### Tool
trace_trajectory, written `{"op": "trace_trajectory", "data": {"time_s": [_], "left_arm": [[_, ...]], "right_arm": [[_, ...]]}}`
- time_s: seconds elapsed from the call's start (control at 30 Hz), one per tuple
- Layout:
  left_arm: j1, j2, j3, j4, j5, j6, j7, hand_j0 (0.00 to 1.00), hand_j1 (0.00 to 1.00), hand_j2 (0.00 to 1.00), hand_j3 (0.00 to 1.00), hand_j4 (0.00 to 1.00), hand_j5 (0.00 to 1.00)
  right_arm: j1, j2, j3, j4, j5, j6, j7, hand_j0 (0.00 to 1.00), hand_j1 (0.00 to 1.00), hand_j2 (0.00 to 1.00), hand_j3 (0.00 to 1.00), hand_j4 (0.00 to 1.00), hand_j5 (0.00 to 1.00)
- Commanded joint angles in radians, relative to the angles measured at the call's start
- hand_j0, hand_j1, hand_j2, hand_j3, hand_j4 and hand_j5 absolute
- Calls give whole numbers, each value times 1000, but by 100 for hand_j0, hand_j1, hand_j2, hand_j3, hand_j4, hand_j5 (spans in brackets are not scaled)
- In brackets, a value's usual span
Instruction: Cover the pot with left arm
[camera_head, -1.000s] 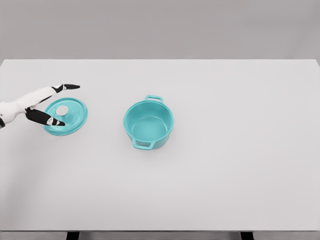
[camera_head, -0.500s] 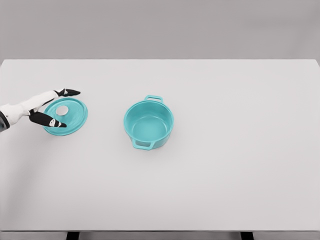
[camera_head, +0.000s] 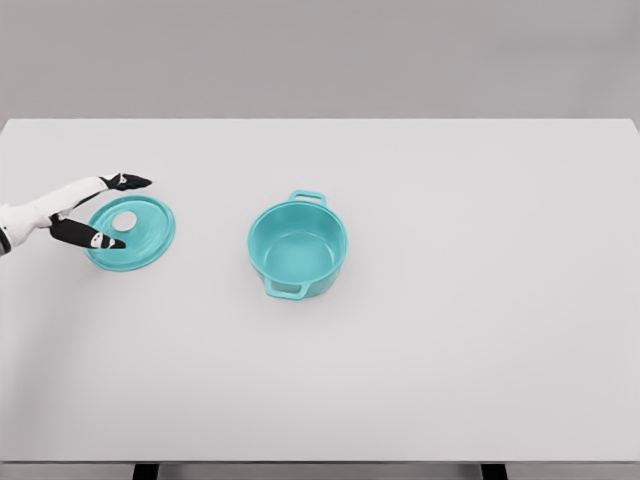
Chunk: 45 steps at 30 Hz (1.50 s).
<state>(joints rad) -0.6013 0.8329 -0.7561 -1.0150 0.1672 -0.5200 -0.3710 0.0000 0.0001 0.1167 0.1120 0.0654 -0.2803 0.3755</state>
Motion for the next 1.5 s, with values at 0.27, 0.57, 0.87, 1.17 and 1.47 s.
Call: {"op": "trace_trajectory", "data": {"time_s": [0.27, 0.57, 0.87, 1.17, 1.47], "left_arm": [[-12, -5, 0, 19, 6, 29, -2, 86, 86, 86, 86, 86, 86], [-11, -6, -2, 35, 5, 35, -5, 85, 85, 85, 85, 85, 85], [-11, -11, -2, 50, 2, 35, -3, 84, 84, 84, 84, 84, 84], [-11, -11, -31, 49, 6, 34, -5, 78, 78, 78, 78, 78, 78], [-9, -6, -31, 41, 9, 9, -5, 69, 69, 69, 69, 69, 69]], "right_arm": [[0, 0, 0, 0, 1, 0, 0, 100, 100, 100, 100, 100, 100], [0, 0, 0, 0, 1, 0, 0, 100, 100, 100, 100, 100, 100], [0, 0, 0, 0, 1, 0, 0, 100, 100, 100, 100, 100, 100], [0, 0, 0, 0, 1, 0, 0, 100, 100, 100, 100, 100, 100], [0, 0, 0, 0, 1, 0, 0, 100, 100, 100, 100, 100, 100]]}}
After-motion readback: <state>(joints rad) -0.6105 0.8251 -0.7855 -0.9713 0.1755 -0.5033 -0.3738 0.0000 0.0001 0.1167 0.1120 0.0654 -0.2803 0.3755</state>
